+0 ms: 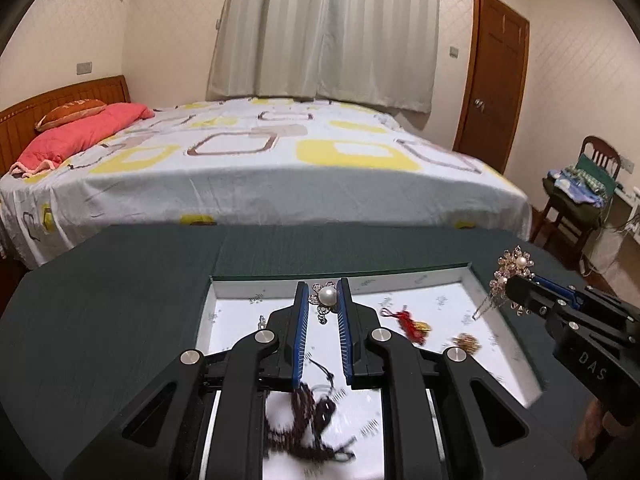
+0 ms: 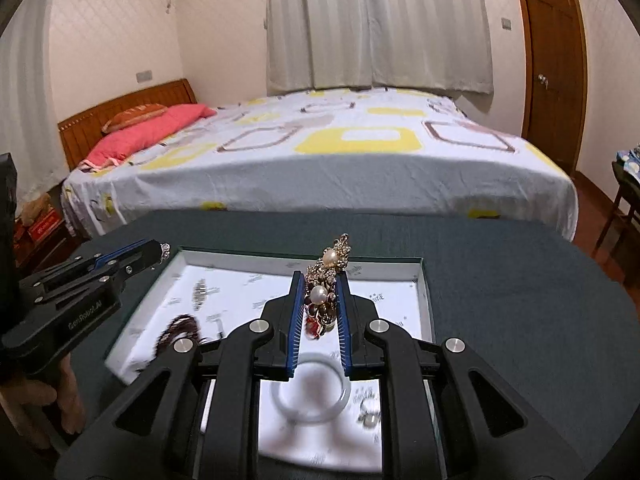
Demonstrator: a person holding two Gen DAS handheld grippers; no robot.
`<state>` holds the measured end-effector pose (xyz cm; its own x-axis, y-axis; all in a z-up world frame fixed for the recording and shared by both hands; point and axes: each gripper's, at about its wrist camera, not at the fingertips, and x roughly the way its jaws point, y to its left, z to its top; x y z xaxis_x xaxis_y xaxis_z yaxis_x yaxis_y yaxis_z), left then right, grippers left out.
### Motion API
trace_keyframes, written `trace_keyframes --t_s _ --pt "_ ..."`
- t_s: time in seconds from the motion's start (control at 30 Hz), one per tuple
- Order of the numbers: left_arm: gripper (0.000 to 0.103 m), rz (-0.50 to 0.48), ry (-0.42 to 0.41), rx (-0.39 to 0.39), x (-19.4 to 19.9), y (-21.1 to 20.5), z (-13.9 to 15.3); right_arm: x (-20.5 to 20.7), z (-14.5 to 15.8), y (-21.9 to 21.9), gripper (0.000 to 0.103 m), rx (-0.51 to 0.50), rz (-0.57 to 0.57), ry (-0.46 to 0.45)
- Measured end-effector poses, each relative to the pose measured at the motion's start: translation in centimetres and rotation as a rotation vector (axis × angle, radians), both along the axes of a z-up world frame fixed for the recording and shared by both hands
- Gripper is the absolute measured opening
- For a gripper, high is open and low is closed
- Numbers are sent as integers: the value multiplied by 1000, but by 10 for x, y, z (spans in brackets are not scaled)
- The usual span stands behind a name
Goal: Organize jewelry
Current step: 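Lower both brooches into the box and open both tools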
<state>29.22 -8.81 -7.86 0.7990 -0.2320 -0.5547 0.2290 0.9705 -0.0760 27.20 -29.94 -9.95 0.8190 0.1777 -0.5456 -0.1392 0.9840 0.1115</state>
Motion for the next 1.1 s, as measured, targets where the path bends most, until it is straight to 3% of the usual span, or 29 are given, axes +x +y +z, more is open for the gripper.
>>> trace_keyframes --t_s 0.27,0.57,0.67,0.8,0.87,1.1 --pt "15 19 143 45 45 -8 -45 52 -46 -1 16 0 -23 149" --pt "16 21 280 56 65 -8 -62 72 -67 -4 20 -13 -29 255" --pt "16 20 287 54 64 -7 -64 71 -65 -3 33 -15 -38 246" --pt "19 19 287 68 65 -9 -64 70 -64 -2 33 -24 -41 238" --pt "34 24 273 69 63 -9 -61 69 -63 -2 33 -24 -45 228" --pt "45 37 199 41 49 -7 -49 55 -52 -3 33 -17 -60 165"
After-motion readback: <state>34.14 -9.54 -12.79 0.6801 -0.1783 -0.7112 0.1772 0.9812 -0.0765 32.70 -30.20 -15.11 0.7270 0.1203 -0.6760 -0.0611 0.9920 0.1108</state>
